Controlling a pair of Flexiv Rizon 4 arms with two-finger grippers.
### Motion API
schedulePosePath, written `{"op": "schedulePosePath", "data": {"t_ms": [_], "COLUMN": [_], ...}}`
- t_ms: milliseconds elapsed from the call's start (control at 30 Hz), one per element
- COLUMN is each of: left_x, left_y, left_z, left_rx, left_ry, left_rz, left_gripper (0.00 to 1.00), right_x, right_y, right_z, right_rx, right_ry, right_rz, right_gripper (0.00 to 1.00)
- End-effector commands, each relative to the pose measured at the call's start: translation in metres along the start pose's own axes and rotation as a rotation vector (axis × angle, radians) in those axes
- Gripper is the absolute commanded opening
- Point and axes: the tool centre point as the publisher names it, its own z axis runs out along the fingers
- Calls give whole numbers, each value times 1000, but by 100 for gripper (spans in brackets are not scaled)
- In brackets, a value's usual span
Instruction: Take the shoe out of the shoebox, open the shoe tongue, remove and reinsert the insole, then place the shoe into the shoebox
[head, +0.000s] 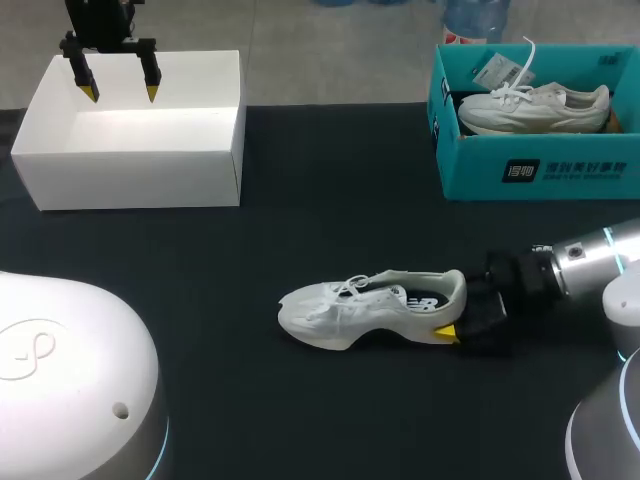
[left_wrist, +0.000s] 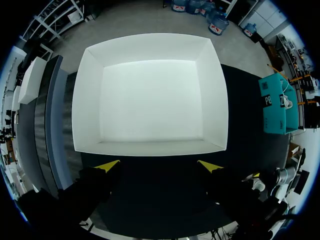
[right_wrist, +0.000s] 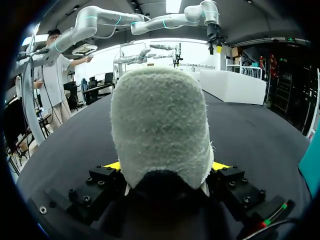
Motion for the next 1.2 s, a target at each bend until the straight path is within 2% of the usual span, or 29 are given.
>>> {"op": "schedulePosePath", "data": {"t_ms": [33, 400, 667, 800, 900, 1000, 1033, 1200], "left_x": [0, 0, 14, 27, 38, 45, 50, 70], "left_y": [1, 1, 21, 39, 54, 68, 74, 108], "left_z": [0, 0, 11, 16, 20, 24, 26, 34], "left_rx": [1, 1, -28, -33, -6, 0, 8, -3], "left_ry": [0, 0, -14, -13, -34, 8, -16, 7], "left_rz": [0, 0, -18, -42, -74, -139, -138, -163], "left_gripper": [100, 100, 100, 100, 100, 100, 100, 100], "right_x": [-2, -2, -2, -2, -2, -2, -2, -2], "right_y": [-2, -2, -2, -2, -2, -2, -2, -2], "right_z": [2, 2, 2, 2, 2, 2, 2, 2], "right_rx": [3, 3, 3, 3, 3, 3, 3, 3], "right_ry": [-2, -2, -2, -2, -2, -2, -2, -2], "right_rz": [-1, -1, -1, -1, -1, -1, -1, -1], "right_gripper": [0, 0, 0, 0, 0, 0, 0, 0]}}
